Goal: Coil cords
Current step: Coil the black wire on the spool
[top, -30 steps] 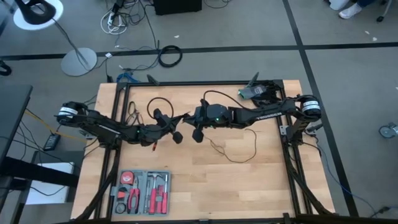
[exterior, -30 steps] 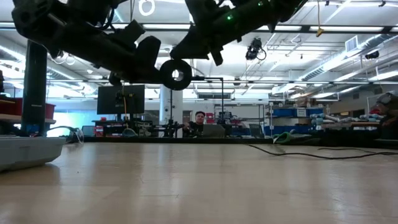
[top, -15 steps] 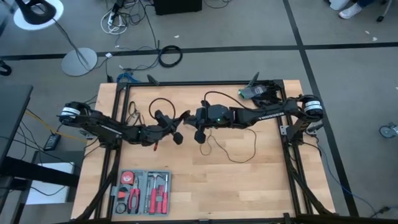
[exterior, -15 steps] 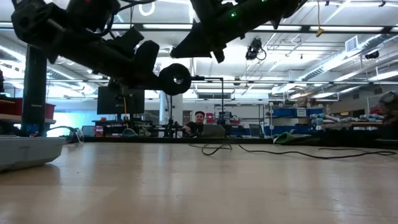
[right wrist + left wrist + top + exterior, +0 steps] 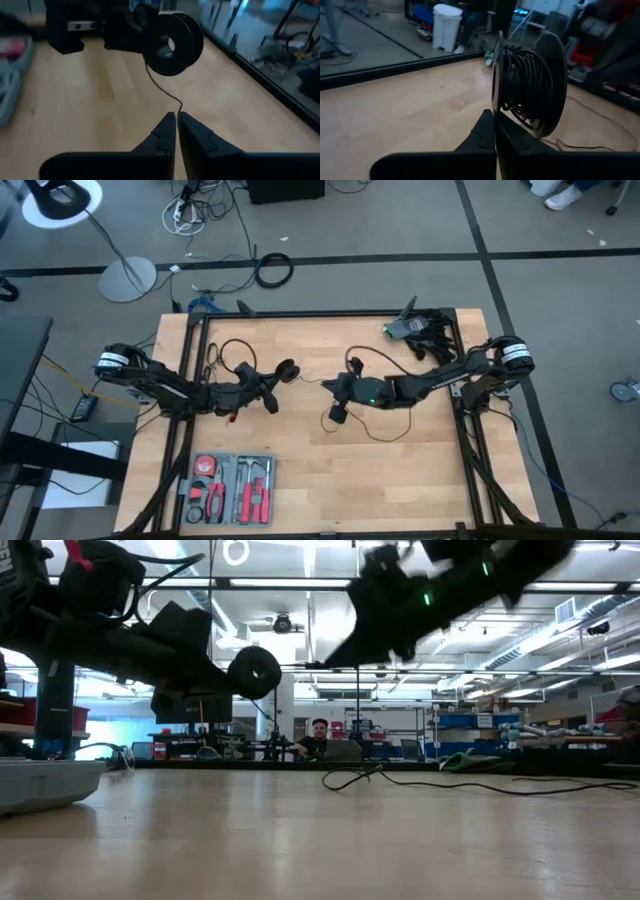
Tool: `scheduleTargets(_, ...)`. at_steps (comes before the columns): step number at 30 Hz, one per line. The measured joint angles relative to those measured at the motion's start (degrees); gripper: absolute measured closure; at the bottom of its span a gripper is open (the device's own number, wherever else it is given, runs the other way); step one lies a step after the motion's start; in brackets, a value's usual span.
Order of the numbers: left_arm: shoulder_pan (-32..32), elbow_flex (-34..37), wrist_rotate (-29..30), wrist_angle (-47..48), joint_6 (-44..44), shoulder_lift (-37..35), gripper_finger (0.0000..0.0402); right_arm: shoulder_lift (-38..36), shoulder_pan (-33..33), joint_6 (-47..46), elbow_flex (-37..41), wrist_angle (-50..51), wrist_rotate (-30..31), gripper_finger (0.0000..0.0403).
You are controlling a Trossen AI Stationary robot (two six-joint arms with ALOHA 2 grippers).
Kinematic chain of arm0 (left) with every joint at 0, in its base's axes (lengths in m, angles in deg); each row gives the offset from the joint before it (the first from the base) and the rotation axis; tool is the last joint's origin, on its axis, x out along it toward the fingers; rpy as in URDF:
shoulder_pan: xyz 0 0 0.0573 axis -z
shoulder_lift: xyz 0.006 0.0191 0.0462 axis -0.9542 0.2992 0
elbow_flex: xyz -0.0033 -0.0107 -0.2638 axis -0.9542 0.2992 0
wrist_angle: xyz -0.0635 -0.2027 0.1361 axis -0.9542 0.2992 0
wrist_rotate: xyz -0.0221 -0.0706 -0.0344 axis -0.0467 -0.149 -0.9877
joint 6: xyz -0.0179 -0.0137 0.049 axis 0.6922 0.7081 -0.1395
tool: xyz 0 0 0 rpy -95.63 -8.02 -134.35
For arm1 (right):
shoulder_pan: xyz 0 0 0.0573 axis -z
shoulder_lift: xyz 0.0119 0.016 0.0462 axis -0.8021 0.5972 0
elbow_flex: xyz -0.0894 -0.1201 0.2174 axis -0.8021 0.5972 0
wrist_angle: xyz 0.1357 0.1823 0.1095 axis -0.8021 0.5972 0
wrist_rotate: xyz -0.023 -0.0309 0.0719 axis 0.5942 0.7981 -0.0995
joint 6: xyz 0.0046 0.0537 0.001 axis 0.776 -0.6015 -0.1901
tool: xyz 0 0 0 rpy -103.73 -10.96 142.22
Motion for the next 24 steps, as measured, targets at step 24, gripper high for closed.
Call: scheduleTargets(24,0.0,0.34,-2.71,-4.47,-1.82,0.0,0.0402,13.06,9.58,5.63,5.19,-17.91,-10.57,0.0229)
